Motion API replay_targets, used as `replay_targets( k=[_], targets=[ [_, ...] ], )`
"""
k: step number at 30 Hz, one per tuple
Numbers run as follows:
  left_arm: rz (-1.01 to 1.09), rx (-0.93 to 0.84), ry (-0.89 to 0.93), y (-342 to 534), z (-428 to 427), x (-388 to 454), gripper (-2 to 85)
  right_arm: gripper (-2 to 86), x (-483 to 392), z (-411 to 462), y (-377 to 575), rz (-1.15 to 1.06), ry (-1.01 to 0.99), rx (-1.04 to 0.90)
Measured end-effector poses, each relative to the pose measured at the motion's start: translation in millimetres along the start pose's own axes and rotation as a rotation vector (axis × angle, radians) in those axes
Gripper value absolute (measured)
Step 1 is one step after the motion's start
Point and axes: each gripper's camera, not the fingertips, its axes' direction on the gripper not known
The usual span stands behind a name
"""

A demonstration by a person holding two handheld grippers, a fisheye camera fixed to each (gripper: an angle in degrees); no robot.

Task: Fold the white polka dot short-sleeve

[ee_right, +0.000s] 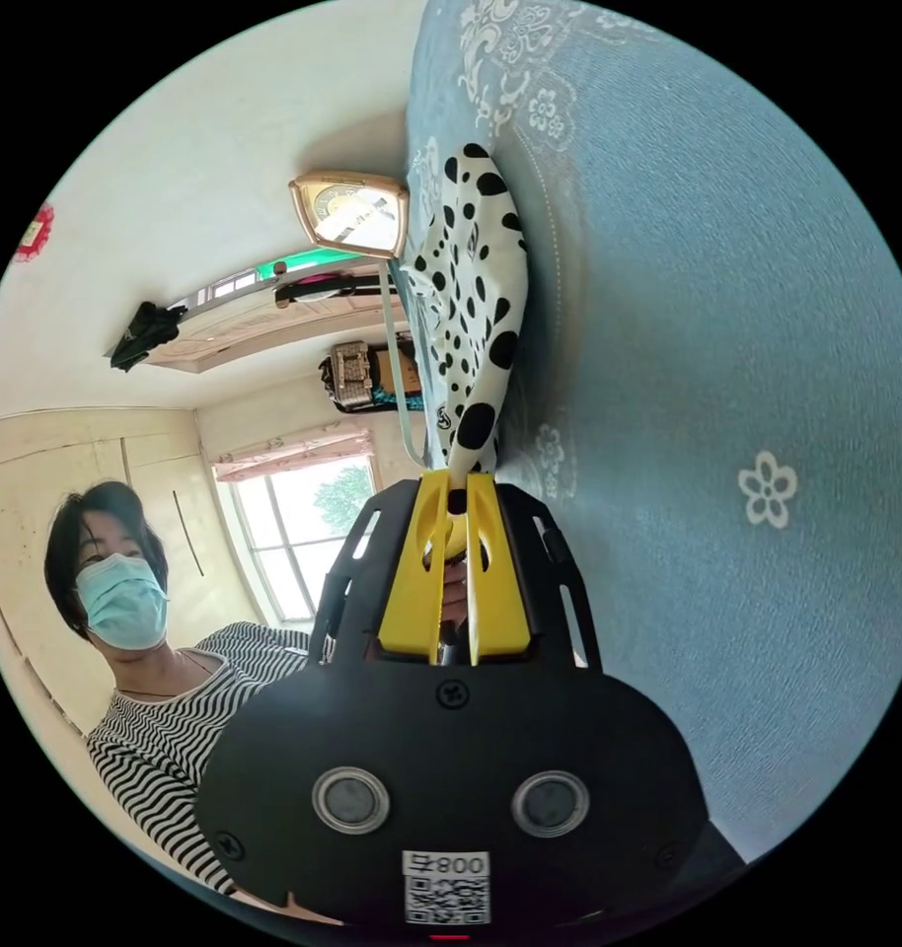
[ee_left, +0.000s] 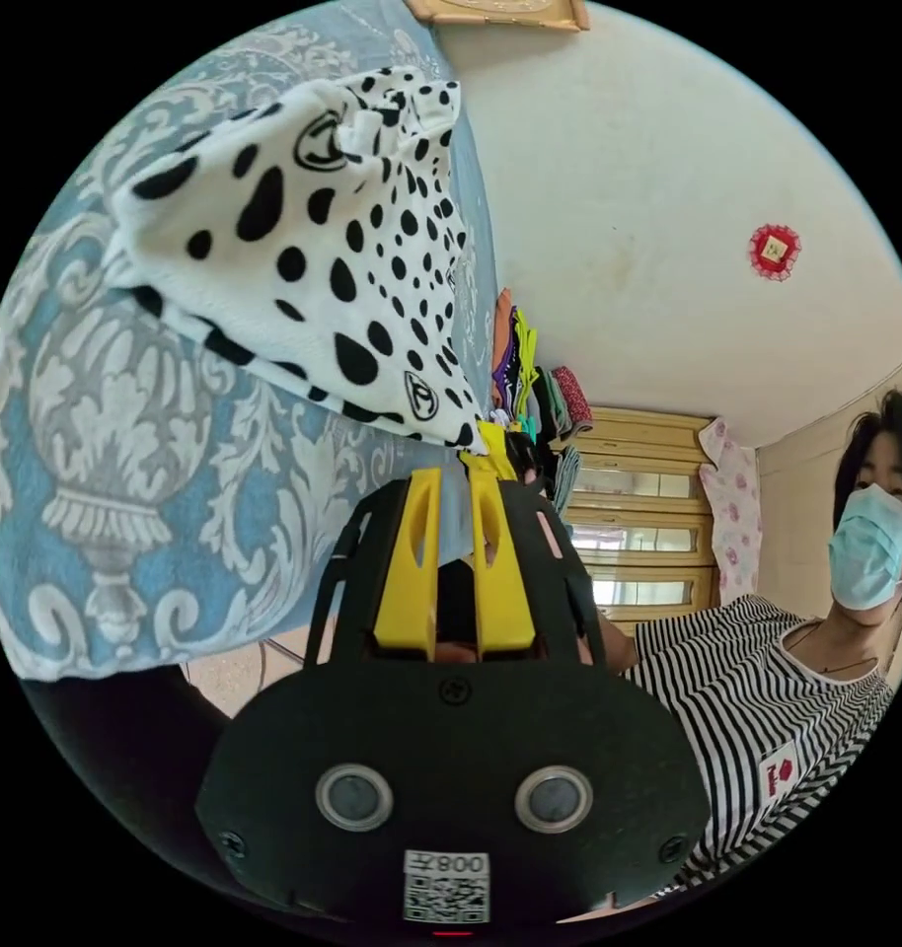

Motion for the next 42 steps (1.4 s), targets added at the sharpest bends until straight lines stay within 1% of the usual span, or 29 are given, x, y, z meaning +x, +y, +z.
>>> replay_targets(
  k=[4, 6, 12, 21, 33, 39, 42],
  targets=[
    [-0.084, 0.09, 0.086, 5.4, -28.7, -19.0, 7.9, 2.5, -18.8, 3.2, -3.5, -0.027, -0.007, -0.003],
    [-0.127, 0.169, 0.14, 10.2, -45.9, -30.2, 8.7, 2.5, -27.0, 4.0, -4.7, -0.038, 0.001, -0.004],
    [-0.151, 0.314, 0.21, 10.9, -81.4, -42.1, 10.2, 2.4, -48.7, 5.3, -9.7, -0.065, 0.004, -0.002],
    [-0.216, 0.356, 0.215, -0.9, -113.1, -52.2, 9.9, 2.5, -73.1, 9.9, -16.8, -0.094, -0.004, -0.006],
    [-0.356, 0.364, 0.377, -0.9, -128.6, -55.1, 13.9, 2.7, -101.3, 6.9, -27.3, -0.117, -0.006, -0.005],
    [-0.41, 0.469, 0.396, -2.0, -150.9, -60.2, 14.0, 2.8, -115.3, 3.0, -30.0, -0.132, -0.002, -0.011],
    [-0.424, 0.487, 0.402, -3.8, -159.0, -61.6, 13.4, 2.8, -119.4, -1.7, -29.7, -0.131, -0.007, -0.007]
  ],
)
